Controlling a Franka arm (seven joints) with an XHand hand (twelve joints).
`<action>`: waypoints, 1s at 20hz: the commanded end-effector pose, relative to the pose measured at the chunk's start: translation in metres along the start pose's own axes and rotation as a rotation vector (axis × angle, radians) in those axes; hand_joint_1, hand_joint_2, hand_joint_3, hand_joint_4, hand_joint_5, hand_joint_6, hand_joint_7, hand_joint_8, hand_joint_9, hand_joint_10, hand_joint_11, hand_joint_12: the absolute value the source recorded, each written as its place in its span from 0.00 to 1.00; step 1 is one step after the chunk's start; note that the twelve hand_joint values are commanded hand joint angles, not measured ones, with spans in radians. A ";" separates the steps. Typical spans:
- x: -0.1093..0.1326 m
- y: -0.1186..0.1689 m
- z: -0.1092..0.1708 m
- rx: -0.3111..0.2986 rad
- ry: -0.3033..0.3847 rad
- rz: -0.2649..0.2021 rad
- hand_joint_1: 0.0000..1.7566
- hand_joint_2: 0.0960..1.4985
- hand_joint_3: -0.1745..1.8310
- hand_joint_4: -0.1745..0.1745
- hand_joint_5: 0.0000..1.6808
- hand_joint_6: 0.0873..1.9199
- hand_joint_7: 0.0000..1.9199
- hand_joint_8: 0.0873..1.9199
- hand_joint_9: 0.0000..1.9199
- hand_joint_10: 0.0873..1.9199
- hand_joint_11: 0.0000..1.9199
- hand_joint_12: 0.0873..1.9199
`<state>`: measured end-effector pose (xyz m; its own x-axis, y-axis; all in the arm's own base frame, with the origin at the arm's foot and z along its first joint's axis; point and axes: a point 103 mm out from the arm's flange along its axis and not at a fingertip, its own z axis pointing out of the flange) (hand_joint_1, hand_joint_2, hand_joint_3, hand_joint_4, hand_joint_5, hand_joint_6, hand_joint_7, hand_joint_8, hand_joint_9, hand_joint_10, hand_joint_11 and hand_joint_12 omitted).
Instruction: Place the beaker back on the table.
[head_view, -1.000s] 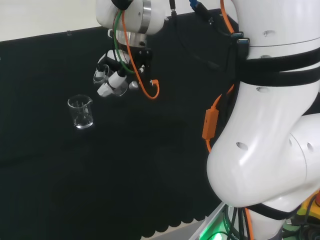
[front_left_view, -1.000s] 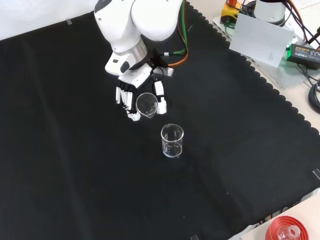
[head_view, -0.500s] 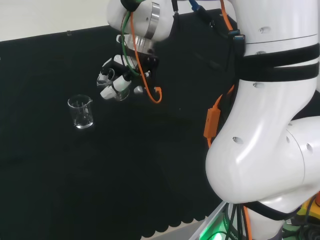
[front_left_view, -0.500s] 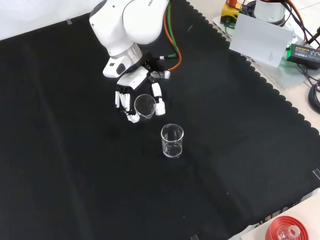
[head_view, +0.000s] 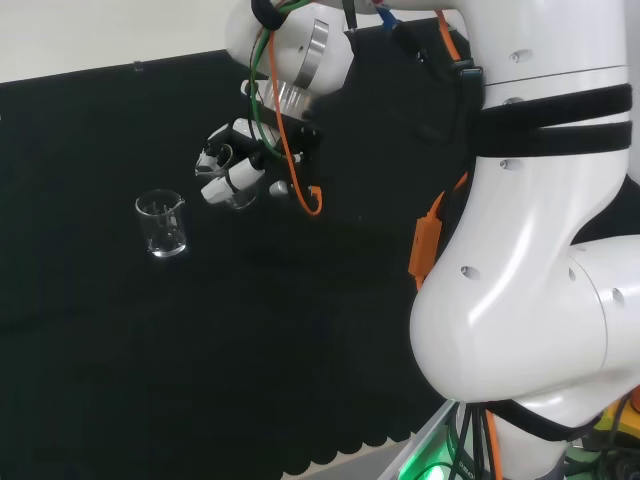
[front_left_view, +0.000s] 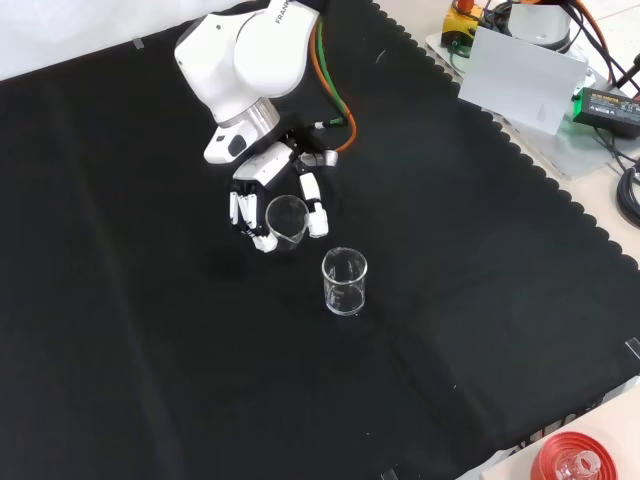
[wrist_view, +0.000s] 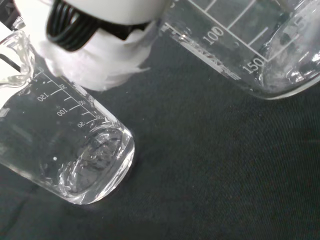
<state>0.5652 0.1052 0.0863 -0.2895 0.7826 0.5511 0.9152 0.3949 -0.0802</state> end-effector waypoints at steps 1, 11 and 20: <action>-0.004 0.003 0.004 -0.015 0.054 -0.003 0.62 0.49 0.33 1.00 0.70 0.38 0.75 0.00 0.72 0.00 0.41 0.55; -0.012 0.000 0.013 -0.019 0.095 0.012 0.62 0.50 0.33 1.00 0.70 0.38 0.75 0.00 0.72 0.00 0.40 0.56; -0.020 -0.003 0.018 -0.022 0.080 0.018 0.62 0.50 0.32 1.00 0.69 0.38 0.75 0.00 0.72 0.00 0.40 0.56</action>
<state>0.5641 0.0995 0.0629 -0.2503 0.7433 0.6204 0.9271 0.3686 -0.0676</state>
